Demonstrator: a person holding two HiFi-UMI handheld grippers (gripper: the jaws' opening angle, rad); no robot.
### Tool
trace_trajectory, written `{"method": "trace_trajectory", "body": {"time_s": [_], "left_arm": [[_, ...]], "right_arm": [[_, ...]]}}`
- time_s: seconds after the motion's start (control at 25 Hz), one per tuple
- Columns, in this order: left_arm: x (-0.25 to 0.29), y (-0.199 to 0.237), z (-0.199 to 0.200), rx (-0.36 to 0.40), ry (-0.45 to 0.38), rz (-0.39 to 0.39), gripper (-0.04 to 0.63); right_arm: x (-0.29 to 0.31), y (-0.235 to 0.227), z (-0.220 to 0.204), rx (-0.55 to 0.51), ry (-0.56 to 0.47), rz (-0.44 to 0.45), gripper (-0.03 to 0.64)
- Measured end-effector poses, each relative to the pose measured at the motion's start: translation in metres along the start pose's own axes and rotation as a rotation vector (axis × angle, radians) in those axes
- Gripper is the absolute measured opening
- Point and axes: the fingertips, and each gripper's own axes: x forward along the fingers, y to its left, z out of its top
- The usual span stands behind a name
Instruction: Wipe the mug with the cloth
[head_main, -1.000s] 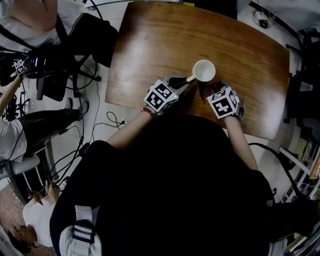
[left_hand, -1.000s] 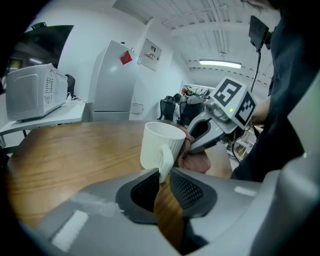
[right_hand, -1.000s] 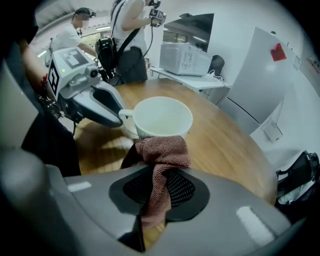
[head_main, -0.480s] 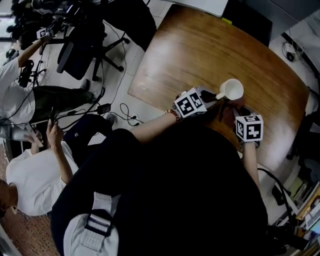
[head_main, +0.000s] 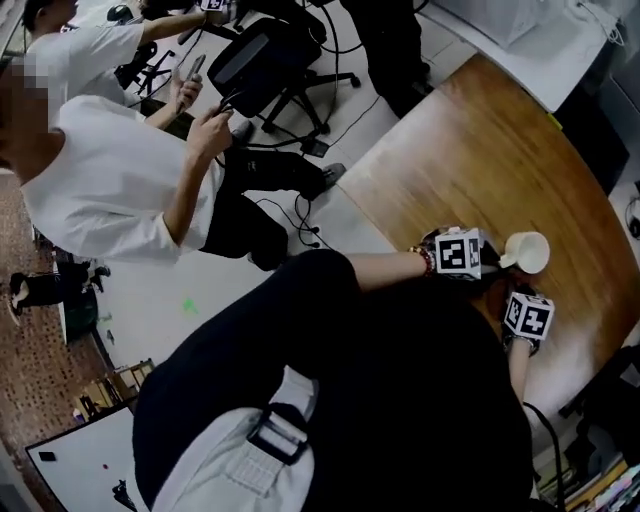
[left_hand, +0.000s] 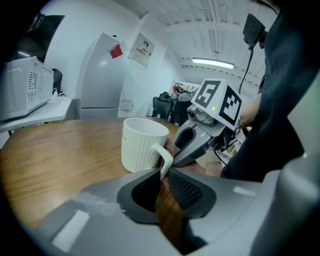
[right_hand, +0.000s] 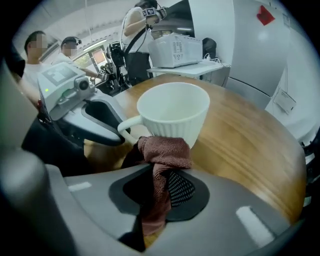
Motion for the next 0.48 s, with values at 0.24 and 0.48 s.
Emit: {"method": "trace_trajectory", "body": {"time_s": [0.24,0.48], "left_arm": [[-0.018,-0.022,0.003,0.046,-0.027,-0.062,0.054],[-0.051,0.004,-0.020,0.012,0.006,-0.013,0.054]], "right_arm": [[-0.043,0.030,0.005,0.021,-0.044,-0.024,0.063],[-0.052,0.076,0.048,-0.075,-0.131,-0.002,0.063]]}}
